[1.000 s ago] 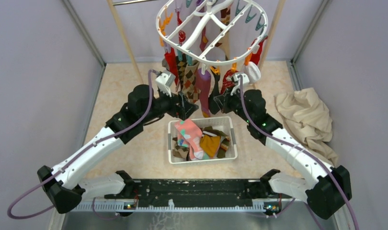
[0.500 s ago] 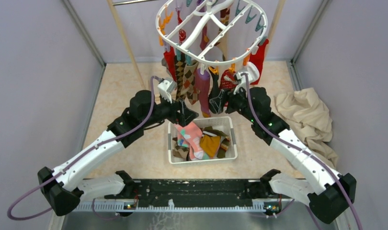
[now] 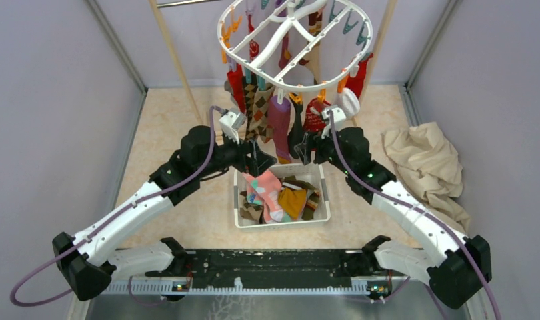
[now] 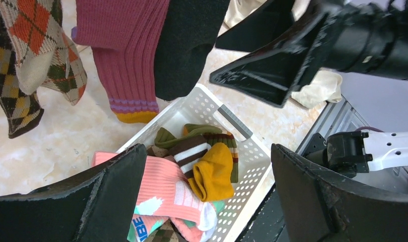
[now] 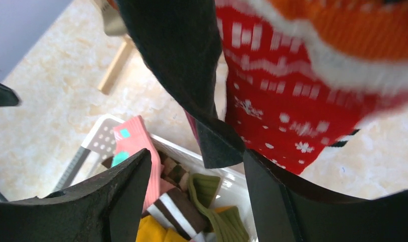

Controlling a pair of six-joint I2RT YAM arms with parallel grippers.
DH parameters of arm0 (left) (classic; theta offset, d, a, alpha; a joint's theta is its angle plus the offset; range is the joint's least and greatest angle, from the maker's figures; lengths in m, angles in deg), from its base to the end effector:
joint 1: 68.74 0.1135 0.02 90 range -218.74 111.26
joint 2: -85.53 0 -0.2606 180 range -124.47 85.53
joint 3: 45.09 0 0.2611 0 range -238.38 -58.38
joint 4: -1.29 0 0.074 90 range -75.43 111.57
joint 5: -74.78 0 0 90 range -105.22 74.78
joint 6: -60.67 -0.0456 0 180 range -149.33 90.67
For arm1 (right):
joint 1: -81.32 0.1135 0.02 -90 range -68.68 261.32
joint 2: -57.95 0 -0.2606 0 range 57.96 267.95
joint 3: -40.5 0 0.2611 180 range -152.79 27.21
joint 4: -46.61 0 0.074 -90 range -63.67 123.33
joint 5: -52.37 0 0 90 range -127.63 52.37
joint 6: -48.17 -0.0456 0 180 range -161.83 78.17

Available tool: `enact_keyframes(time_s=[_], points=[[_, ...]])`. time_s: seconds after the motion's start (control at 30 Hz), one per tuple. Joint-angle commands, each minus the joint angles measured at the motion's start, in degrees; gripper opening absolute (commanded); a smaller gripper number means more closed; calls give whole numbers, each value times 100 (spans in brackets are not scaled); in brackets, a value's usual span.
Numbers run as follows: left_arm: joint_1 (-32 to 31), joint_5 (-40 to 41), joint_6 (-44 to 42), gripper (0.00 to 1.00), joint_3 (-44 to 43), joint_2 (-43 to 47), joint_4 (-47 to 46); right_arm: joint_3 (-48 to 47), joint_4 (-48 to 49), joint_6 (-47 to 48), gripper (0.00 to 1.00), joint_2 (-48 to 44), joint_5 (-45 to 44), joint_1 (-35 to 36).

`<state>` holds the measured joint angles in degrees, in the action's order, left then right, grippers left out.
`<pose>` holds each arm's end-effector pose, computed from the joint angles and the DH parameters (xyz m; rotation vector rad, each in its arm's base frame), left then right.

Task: Remove the socks clipped to the hanger
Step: Remove the sock from the hanger.

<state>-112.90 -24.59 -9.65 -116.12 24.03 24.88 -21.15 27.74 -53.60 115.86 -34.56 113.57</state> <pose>0.1875 -0.1924 0.3568 0.5247 1.8421 -0.9217 0.2165 0.1395 0.3201 -0.3711 1.8379 0.5844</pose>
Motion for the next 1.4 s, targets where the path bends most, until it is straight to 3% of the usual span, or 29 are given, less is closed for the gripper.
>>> enact_keyframes(time_s=[0.0, 0.27, 0.53, 0.73, 0.77, 0.9, 1.0, 1.07, 1.2, 1.37], points=[[-22, -111, 27, 99, -1, 117, -8, 189, 797, 140, 68, 245, 9, 35], [-22, -140, 27, 99, 12, 128, 41, 154, 1499, 160, 70, 931, 81, 35], [-22, -136, 35, 99, 47, 136, 58, 80, 2130, -119, 49, 1367, 611, 35], [-22, -113, 23, 99, 82, 194, 76, 39, 2465, -351, 44, 1597, 847, 29], [-22, -117, 19, 99, 93, 204, 77, 37, 2536, -404, 45, 1624, 907, 24], [-22, -113, 1, 99, 134, 267, 102, 5, 2606, -560, 69, 1686, 1026, 33], [-20, -101, -8, 99, 171, 313, 103, 56, 2545, -568, 74, 1627, 853, 36], [-22, -103, -13, 99, 195, 334, 99, 75, 2504, -532, 75, 1570, 777, 31], [-22, -121, -21, 99, 227, 362, 87, 0, 2399, -468, 66, 1625, 850, 32], [-18, -138, -17, 99, 228, 378, 85, -151, 2189, -460, 68, 1861, 680, 36]])
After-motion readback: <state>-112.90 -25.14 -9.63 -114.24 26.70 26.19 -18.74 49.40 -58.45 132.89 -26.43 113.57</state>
